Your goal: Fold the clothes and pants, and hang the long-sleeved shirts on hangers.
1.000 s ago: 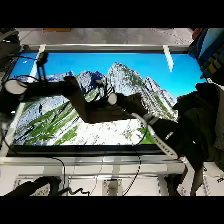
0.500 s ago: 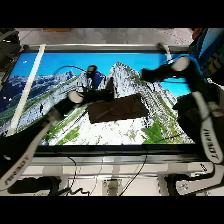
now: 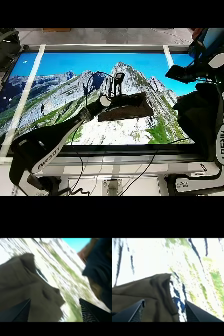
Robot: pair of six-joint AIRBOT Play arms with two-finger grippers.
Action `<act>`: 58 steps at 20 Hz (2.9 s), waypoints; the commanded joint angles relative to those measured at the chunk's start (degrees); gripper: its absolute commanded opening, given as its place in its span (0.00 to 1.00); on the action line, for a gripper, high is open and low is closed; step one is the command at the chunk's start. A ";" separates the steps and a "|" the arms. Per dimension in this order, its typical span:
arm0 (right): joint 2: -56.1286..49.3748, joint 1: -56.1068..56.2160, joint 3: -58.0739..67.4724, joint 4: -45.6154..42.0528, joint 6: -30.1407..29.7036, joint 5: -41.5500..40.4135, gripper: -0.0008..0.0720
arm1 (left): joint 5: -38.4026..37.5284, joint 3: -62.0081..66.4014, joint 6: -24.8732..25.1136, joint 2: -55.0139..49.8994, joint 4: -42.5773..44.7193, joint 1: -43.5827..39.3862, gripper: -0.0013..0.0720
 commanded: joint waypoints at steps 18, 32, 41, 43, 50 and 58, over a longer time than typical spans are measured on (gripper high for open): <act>-33.70 0.96 -0.09 28.79 -18.12 12.04 0.81 | -26.12 0.87 -0.15 3.82 4.11 21.11 0.98; -27.39 11.69 5.75 37.31 -14.53 12.70 0.03 | -26.01 0.87 -0.42 17.73 55.39 21.62 0.04; -6.29 -10.54 21.20 34.16 5.20 9.01 0.03 | -30.45 0.87 -0.42 34.14 65.64 26.67 0.04; -0.74 -17.99 21.20 28.44 9.01 8.72 0.03 | -31.93 0.87 -0.42 35.43 65.64 26.82 0.04; 12.74 -45.13 20.83 8.66 20.83 14.32 0.03 | -38.25 0.87 -0.42 35.87 65.64 26.82 0.04; 14.51 -58.05 17.62 -8.22 22.38 36.13 0.31 | -38.38 0.87 -0.42 35.87 65.61 26.80 0.04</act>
